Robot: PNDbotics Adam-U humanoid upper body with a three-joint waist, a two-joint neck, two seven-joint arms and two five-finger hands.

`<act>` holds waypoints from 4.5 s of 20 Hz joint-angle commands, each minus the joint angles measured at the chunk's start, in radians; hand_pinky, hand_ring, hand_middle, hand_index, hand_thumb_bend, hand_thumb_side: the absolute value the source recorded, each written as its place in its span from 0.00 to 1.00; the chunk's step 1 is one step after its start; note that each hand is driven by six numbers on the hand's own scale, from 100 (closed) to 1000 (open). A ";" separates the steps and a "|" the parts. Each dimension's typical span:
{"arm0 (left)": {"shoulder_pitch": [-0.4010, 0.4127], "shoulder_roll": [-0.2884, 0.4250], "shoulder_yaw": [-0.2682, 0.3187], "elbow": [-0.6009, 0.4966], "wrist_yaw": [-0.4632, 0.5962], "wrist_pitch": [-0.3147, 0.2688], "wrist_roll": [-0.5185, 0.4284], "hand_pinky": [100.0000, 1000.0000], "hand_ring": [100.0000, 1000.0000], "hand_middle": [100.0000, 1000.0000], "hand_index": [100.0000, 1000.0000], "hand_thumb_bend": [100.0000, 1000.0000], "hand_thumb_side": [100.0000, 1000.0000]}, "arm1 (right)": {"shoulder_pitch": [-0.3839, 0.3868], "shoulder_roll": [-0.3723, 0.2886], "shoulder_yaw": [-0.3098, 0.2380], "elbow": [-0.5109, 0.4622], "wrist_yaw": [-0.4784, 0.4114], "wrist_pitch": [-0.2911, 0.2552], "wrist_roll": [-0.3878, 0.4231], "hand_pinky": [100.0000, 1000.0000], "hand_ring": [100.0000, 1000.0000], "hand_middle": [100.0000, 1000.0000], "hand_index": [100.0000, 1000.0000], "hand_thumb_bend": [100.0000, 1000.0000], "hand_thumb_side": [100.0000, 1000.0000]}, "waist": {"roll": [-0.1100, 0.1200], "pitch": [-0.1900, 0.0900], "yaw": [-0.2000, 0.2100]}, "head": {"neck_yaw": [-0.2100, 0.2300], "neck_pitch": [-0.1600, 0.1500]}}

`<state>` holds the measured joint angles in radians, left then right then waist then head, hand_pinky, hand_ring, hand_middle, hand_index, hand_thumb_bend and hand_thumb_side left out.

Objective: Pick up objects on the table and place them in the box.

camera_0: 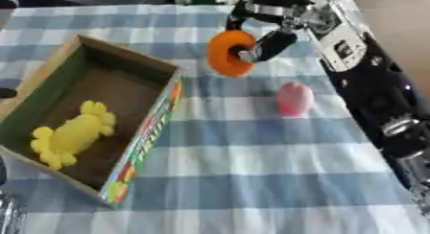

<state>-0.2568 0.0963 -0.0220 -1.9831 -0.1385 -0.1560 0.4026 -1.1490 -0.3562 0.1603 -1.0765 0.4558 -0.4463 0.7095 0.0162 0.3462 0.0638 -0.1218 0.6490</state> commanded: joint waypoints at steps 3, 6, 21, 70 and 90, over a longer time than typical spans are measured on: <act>-0.012 0.010 -0.003 -0.017 0.004 -0.002 -0.003 0.45 0.63 0.57 0.72 0.00 0.70 | -0.056 0.018 -0.003 -0.076 -0.037 -0.127 0.113 0.74 0.69 0.27 0.50 0.00 0.01 | -0.001 -0.025 0.004 | -0.009 -0.004; -0.012 0.010 -0.005 -0.017 0.005 -0.002 -0.004 0.45 0.63 0.57 0.72 0.00 0.70 | -0.080 0.066 0.004 -0.103 -0.051 -0.114 0.100 0.74 0.69 0.26 0.50 0.00 0.03 | -0.002 -0.027 0.006 | -0.016 -0.001; -0.021 0.010 -0.009 -0.017 0.011 -0.003 -0.003 0.45 0.63 0.58 0.72 0.00 0.70 | -0.084 0.352 0.046 -0.193 -0.031 -0.047 0.136 0.75 0.68 0.26 0.50 0.00 0.05 | -0.006 -0.025 0.033 | -0.041 -0.008; -0.014 0.027 -0.007 -0.017 0.003 -0.008 -0.001 0.45 0.64 0.58 0.72 0.00 0.68 | -0.079 0.090 -0.045 -0.202 -0.036 -0.108 0.068 0.89 0.95 0.81 0.92 0.30 0.67 | 0.009 -0.028 0.014 | -0.016 0.011; -0.012 0.036 0.000 -0.017 -0.009 -0.004 0.007 0.45 0.65 0.58 0.72 0.00 0.68 | 0.175 -0.330 -0.066 -0.266 -0.048 -0.160 -0.090 0.88 0.95 0.81 0.91 0.29 0.65 | 0.014 -0.021 -0.030 | 0.045 0.002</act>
<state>-0.2633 0.1144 -0.0277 -1.9831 -0.1416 -0.1588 0.4061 -0.9606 -0.6391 0.1106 -1.3180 0.4143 -0.5667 0.5892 0.0326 0.3436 0.0346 -0.0805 0.6581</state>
